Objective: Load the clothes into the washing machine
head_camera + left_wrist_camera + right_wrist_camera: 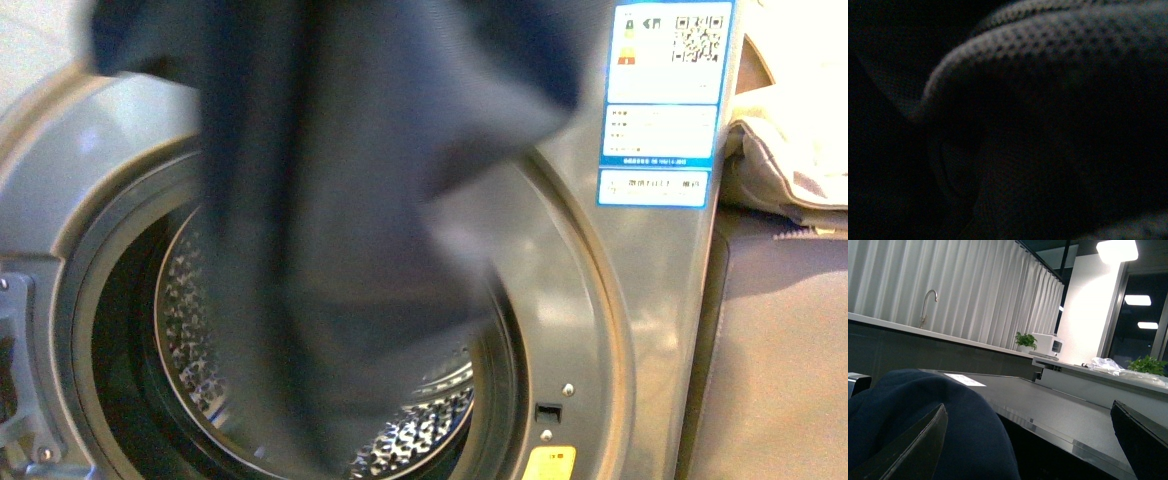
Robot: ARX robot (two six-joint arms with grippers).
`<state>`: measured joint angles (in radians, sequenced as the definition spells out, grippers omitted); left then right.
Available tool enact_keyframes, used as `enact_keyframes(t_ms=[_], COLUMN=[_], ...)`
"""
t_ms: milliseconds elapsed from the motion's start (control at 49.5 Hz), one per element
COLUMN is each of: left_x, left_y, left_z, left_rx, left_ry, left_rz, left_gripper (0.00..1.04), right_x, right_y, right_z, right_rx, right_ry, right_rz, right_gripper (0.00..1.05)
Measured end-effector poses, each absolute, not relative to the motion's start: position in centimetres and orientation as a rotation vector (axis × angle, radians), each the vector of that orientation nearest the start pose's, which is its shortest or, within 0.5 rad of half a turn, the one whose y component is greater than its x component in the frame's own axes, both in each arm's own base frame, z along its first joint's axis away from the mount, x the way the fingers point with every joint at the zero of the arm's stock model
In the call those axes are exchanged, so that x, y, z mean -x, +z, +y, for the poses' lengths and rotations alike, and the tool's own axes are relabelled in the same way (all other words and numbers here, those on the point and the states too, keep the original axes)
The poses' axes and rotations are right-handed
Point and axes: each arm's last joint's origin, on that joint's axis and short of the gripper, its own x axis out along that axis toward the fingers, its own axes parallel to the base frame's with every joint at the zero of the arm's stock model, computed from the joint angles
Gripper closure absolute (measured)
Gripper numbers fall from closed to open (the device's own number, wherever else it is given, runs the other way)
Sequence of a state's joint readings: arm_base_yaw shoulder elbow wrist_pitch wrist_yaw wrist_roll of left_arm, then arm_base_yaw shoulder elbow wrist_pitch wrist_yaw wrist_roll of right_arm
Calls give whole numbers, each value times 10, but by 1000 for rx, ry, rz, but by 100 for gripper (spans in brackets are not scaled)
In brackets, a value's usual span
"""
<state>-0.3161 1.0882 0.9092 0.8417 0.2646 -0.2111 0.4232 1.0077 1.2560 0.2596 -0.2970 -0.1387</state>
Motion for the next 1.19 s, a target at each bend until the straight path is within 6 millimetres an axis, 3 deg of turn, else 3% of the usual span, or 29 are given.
enact_keyframes(t_ms=[182,485,626,949,1192], left_x=[-215,-228,-235,-232,-226], left_y=[394,359,340,309,285], left_z=[-52,-28,-19,-9,-7], left_rx=[161,132,131,146,162], left_ry=[-565,-480,-460,-447,-452], left_rz=[-527,-428,-382,-322,-270], left_gripper=[91,91,91,92,92], right_x=[-165,-165,-156,-110,-95], right_y=[492,492,492,451,407], right_z=[84,84,79,43,39], right_rx=[98,92,-116,-179,-208], right_ry=[666,655,281,157,131], right_rz=[-566,-563,-433,-353,-303], right_gripper=[8,8,8,8,8])
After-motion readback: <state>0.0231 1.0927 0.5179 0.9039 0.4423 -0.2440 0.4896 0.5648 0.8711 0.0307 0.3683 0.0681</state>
